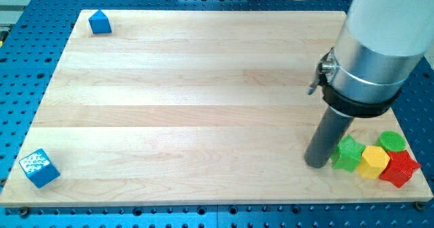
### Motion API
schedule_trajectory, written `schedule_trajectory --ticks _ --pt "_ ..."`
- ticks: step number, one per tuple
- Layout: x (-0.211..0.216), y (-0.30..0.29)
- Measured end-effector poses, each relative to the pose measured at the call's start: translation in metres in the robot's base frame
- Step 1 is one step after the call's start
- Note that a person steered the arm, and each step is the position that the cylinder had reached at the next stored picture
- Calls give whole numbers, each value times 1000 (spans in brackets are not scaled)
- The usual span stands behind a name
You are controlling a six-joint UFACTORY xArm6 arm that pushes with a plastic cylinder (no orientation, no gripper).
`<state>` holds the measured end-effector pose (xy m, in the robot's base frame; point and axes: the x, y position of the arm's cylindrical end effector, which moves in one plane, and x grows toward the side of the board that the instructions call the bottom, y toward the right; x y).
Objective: Move the cube diagonally top left to the green star
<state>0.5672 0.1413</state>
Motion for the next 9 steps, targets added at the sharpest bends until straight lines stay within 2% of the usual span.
schedule_trajectory --ticks 1,2,5,6,9 --pt "0 -59" --pt "0 -171" --pt "-67 -412" --pt "-73 -443" --pt "-53 -446"
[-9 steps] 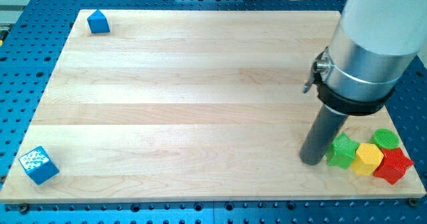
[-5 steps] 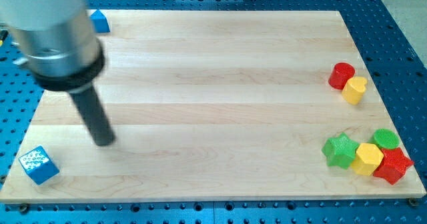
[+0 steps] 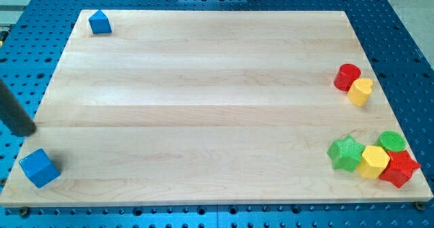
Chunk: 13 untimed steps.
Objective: Move the cube diagonally top left to the green star
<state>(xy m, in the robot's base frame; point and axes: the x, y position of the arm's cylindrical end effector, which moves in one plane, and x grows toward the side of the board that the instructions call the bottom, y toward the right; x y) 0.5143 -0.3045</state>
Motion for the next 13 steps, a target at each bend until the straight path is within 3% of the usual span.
schedule_trajectory --ticks 1,2,3,5,6,8,9,11,13 --pt "55 0" --pt "81 0" --pt "76 12" --pt "49 105" --pt "43 123" --pt "61 39" --pt "92 17" --pt "95 101" --pt "52 202"
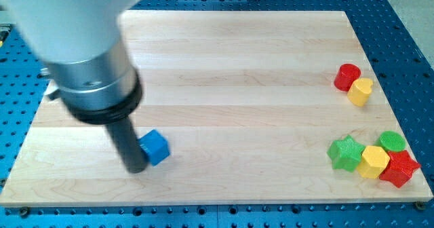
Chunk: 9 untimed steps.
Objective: Move the cube diagonally top left to the green star
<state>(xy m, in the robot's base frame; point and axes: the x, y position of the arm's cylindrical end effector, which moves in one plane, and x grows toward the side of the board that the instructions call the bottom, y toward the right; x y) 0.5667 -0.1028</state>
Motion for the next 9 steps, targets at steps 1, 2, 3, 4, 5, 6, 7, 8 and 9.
schedule_trajectory --ticks 1,2,3,4,5,6,7,8,9 --pt "-24 42" --pt "-49 40" --pt "-75 40" --pt "-88 46" --pt "-88 69" --pt "-88 74" --pt "-88 45" --pt "-77 22" --pt "-74 55"
